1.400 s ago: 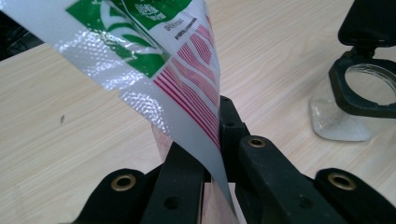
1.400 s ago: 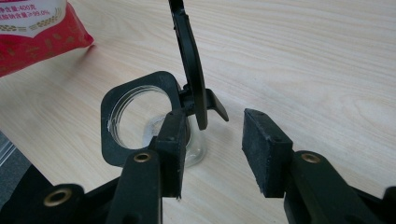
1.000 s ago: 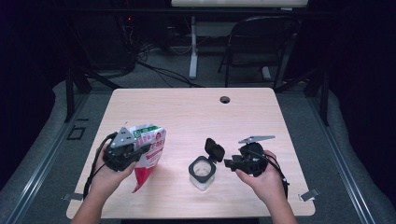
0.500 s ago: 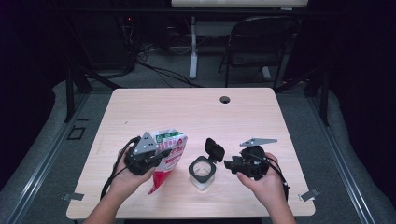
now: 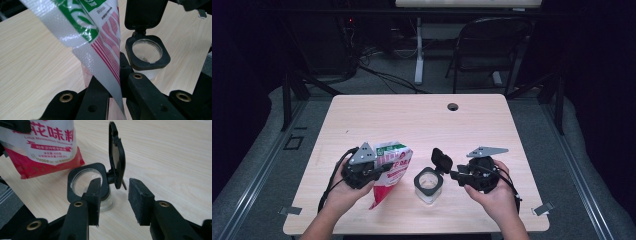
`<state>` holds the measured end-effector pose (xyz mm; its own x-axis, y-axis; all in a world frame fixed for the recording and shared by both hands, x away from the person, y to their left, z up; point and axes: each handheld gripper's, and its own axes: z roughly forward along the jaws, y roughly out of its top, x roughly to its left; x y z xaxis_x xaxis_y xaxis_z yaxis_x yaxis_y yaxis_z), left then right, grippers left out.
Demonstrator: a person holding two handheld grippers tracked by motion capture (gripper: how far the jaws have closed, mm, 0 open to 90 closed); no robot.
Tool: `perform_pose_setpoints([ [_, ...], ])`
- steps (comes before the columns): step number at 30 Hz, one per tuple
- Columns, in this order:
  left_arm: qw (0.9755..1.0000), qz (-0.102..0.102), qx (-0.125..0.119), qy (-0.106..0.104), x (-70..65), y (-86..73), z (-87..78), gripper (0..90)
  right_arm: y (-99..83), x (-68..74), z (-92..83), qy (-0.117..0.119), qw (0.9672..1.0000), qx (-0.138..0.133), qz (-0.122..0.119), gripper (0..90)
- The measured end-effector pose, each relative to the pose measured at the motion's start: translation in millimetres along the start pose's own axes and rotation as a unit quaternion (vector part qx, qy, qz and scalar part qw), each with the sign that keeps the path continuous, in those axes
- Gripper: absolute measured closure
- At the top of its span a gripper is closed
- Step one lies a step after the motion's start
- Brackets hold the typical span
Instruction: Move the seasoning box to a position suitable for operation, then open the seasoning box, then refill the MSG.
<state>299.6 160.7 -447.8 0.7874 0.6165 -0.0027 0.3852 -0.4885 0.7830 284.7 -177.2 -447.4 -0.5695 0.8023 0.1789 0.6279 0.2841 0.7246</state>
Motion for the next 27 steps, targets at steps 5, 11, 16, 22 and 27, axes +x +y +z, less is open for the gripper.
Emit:
perform_pose_setpoints([
  [5, 0.9999, -0.002, 0.006, 0.012, 0.6, -3.0, -3.5, 90.0, 8.0, 7.2, -15.9, 0.005, 0.9989, -0.035, -0.031, 70.2],
  [11, 0.9998, -0.008, 0.020, 0.000, 2.4, -7.3, -6.0, 90.0, 15.9, 20.9, -14.1, 0.046, 0.9967, -0.032, -0.059, 71.6],
  [16, 0.9998, -0.011, 0.016, 0.000, 2.6, -17.4, -11.5, 90.0, 25.3, 35.6, 3.9, 0.074, 0.9940, -0.010, -0.080, 72.8],
  [22, 0.9996, -0.026, 0.007, -0.005, 6.8, -31.1, -14.1, 90.0, 35.4, 49.8, 24.2, 0.104, 0.9898, 0.015, -0.096, 74.5],
  [27, 0.9994, -0.034, 0.009, -0.006, 8.5, -39.8, -15.9, 89.9, 41.3, 57.6, 36.4, 0.117, 0.9877, 0.022, -0.102, 74.7],
])
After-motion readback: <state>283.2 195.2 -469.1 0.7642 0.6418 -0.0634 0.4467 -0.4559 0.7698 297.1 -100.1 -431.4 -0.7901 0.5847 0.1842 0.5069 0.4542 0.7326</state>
